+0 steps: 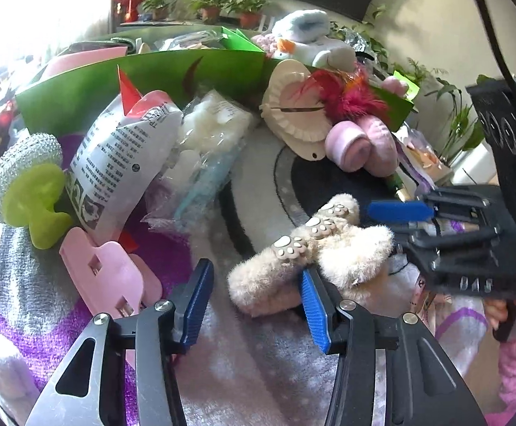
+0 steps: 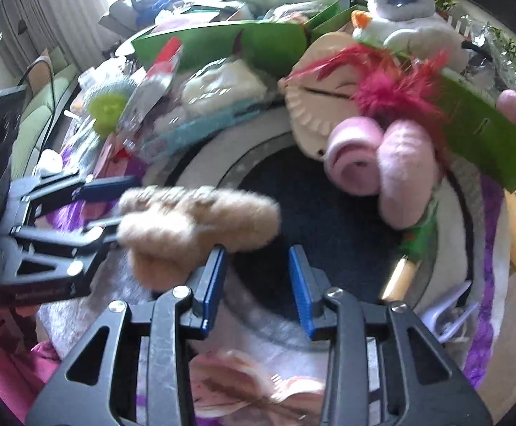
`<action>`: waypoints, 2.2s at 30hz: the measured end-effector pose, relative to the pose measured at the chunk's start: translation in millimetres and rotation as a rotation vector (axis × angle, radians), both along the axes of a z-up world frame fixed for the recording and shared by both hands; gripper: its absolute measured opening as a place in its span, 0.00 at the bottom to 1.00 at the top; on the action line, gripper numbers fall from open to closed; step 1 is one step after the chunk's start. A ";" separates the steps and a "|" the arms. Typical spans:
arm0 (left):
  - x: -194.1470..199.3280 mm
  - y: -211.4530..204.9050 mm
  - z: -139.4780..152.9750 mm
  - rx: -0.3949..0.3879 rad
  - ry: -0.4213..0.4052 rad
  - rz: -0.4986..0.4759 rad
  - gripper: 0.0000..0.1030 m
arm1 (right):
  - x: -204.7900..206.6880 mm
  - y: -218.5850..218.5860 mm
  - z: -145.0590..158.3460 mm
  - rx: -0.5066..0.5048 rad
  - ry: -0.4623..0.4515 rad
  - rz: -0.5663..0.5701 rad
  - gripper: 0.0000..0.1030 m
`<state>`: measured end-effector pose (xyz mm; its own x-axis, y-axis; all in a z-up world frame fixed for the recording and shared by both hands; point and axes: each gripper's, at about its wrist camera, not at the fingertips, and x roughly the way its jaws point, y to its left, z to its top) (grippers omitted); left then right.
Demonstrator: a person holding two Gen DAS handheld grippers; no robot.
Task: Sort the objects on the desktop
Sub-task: 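Close the left gripper on the teddy bear while the right gripper closes beside it, then tighten both grippers on the teddy bear's body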
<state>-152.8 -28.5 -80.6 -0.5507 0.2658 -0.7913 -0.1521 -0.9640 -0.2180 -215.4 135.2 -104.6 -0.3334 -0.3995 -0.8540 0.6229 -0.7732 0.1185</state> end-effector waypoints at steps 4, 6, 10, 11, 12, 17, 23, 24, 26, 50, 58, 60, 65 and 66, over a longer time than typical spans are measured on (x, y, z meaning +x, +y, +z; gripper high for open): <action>-0.3 0.0 0.2 0.000 -0.002 0.007 0.48 | -9.3 1.9 1.3 -0.053 -0.002 0.039 0.35; 0.1 0.0 -0.3 -0.001 -0.004 0.004 0.47 | -12.3 -3.0 -0.6 -0.058 -0.002 0.075 0.39; -0.6 -0.8 -1.1 0.006 -0.005 0.002 0.46 | -20.1 -6.0 -4.1 -0.084 -0.012 0.146 0.49; -1.3 -1.0 -1.3 0.007 -0.006 0.002 0.44 | -22.4 -5.4 -4.0 -0.088 -0.019 0.157 0.49; -2.1 -0.6 -1.4 0.007 -0.006 -0.001 0.43 | -24.8 -5.3 -4.0 -0.093 -0.026 0.167 0.49; -3.3 1.5 -0.4 -0.010 -0.005 -0.018 0.43 | -18.2 -8.7 -3.1 -0.100 -0.029 0.208 0.33; 1.3 -0.4 -0.3 0.000 -0.016 -0.013 0.43 | 0.3 -11.1 0.7 -0.023 0.013 0.160 0.29; 2.6 -0.1 -0.1 -0.004 -0.014 -0.011 0.43 | 7.0 -10.2 1.7 -0.006 0.019 0.146 0.29; 4.4 1.1 0.4 -0.011 -0.012 -0.005 0.43 | 16.1 -2.0 2.1 0.014 0.035 0.134 0.29; 6.0 5.6 1.8 -0.023 0.009 -0.030 0.34 | 11.3 11.4 -2.0 -0.098 0.041 0.128 0.35; 3.0 7.8 6.4 -0.033 0.004 -0.028 0.33 | 13.5 9.3 4.1 -0.082 0.047 0.077 0.30; 3.7 9.7 10.4 -0.045 0.015 -0.032 0.33 | 16.2 7.5 7.0 -0.069 0.060 0.061 0.30; 5.6 11.2 22.2 -0.044 0.047 -0.039 0.33 | 21.4 12.5 18.6 -0.078 0.084 0.026 0.30; 5.8 11.2 24.2 -0.042 0.051 -0.039 0.33 | 22.8 13.9 22.3 -0.081 0.092 0.017 0.30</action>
<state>-147.0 -17.4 -56.4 -0.5803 0.2551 -0.7734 -0.2000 -0.9652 -0.1683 -192.6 149.0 -82.3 -0.4012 -0.4727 -0.7846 0.6471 -0.7525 0.1225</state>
